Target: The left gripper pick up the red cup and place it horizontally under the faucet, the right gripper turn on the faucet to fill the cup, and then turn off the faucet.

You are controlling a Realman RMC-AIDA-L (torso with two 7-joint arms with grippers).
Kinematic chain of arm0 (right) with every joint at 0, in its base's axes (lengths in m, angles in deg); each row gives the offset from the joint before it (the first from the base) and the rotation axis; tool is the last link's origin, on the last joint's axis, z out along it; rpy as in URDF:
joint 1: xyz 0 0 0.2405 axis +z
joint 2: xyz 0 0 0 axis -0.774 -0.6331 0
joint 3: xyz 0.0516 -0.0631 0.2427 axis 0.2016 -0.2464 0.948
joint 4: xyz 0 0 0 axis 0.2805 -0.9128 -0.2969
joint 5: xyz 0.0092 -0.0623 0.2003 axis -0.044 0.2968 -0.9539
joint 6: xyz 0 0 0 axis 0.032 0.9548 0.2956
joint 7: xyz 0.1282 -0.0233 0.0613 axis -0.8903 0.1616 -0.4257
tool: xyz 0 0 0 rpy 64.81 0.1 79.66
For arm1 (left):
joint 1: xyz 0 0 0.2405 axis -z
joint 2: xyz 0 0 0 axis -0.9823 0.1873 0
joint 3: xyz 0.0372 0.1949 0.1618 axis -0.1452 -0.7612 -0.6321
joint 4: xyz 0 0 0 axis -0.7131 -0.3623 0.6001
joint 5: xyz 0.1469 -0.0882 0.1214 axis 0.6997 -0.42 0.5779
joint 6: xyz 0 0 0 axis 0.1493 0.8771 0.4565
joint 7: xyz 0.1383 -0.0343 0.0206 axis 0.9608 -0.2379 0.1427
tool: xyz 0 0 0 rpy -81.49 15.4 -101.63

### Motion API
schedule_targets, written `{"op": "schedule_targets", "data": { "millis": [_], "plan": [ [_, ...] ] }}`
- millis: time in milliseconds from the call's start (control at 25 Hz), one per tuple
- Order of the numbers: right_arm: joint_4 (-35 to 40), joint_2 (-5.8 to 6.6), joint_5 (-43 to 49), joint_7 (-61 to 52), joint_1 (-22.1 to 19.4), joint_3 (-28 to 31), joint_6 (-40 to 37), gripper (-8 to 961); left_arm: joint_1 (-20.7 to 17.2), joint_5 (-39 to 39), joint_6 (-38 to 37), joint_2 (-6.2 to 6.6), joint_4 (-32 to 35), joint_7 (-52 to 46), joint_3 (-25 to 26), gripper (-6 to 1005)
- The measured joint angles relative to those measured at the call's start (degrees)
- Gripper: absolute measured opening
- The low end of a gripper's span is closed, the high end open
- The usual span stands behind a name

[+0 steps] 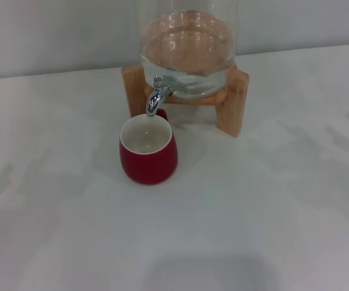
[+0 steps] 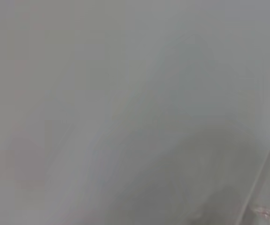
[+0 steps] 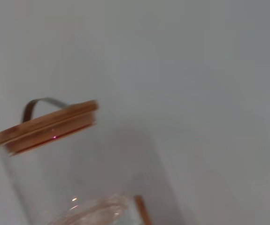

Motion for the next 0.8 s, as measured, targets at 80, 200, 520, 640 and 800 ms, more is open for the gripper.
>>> {"op": "schedule_targets", "data": {
  "millis": [80,200,520,640,800],
  "plan": [
    [0.48,-0.1,0.05,0.12,-0.08,-0.55,1.74,780,-0.34,0.15,0.81,-0.02,-0.55,0.01,1.44,732],
    [1.23,-0.29,-0.61,-0.56,-0.52,-1.56,3.66,780,-1.03,0.85,0.82,-0.09,-0.97,0.2,2.08,787],
    [7.72,-0.37,-2.99,-6.09,-1.04,-17.66,0.15,780,-0.44,1.39,0.4,-0.08,-2.6,0.93,3.99,876],
    [10.51,-0.36,-3.7,-7.79,0.03,-23.3,-1.08,781,0.07,1.38,0.36,-0.08,-2.59,0.93,3.98,876],
    [14.75,-0.37,-4.81,-10.18,0.29,-31.83,-7.71,781,0.42,1.4,0.43,-0.08,-2.11,1.14,3.81,875]
  ]
}}
